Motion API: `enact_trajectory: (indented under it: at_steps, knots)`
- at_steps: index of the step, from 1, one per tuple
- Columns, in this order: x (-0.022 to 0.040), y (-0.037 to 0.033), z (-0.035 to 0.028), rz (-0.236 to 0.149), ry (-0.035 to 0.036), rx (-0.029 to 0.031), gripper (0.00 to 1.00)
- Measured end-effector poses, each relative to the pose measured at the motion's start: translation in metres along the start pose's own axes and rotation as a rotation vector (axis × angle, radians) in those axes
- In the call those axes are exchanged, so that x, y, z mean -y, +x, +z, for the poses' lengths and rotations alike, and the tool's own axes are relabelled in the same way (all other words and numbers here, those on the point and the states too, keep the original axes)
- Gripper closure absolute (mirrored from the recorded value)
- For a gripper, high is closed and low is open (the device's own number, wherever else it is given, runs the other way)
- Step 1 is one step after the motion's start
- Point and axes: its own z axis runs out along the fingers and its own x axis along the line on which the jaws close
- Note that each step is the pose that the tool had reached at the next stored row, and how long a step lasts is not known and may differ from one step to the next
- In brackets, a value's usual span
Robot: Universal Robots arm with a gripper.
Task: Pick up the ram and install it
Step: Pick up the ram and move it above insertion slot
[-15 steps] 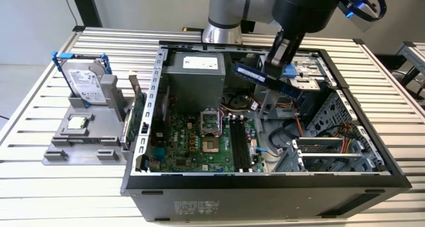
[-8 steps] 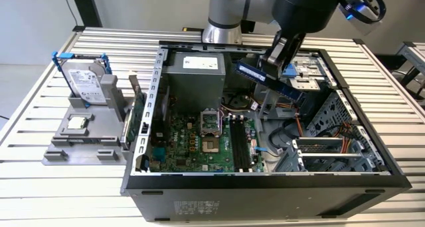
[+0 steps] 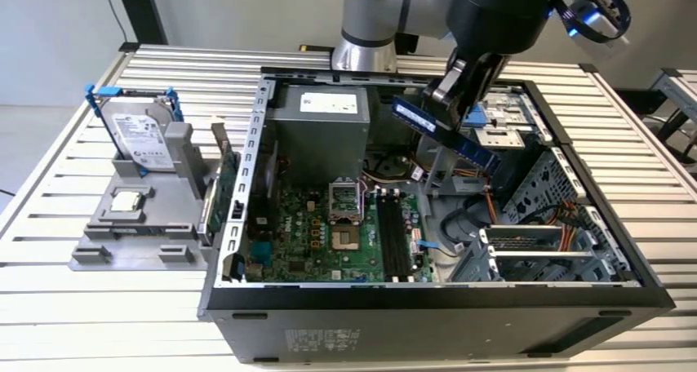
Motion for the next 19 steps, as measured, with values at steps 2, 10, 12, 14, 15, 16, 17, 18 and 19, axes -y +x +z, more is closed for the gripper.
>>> enact_trajectory:
  at_steps: [2, 10, 12, 14, 15, 16, 17, 18, 19]
  knots:
    - [0.0000, 0.0000, 0.0000, 0.024, 0.0007, 0.0008, 1.00]
    - [0.0000, 0.0000, -0.0001, 0.123, 0.0035, 0.0035, 1.00]
    - [0.0000, 0.0000, -0.0001, 0.146, 0.0042, 0.0042, 1.00]
    - [0.0000, 0.0000, -0.0001, 0.170, 0.0049, 0.0049, 1.00]
    - [0.0000, 0.0000, 0.0000, 0.182, 0.0052, 0.0053, 1.00]
    - [0.0000, 0.0000, 0.0000, 0.194, 0.0055, 0.0057, 1.00]
    - [0.0000, 0.0000, -0.0001, 0.205, 0.0059, 0.0060, 1.00]
    - [0.0000, 0.0000, 0.0000, 0.217, 0.0062, 0.0064, 1.00]
    - [0.0000, 0.0000, 0.0000, 0.229, 0.0065, 0.0067, 1.00]
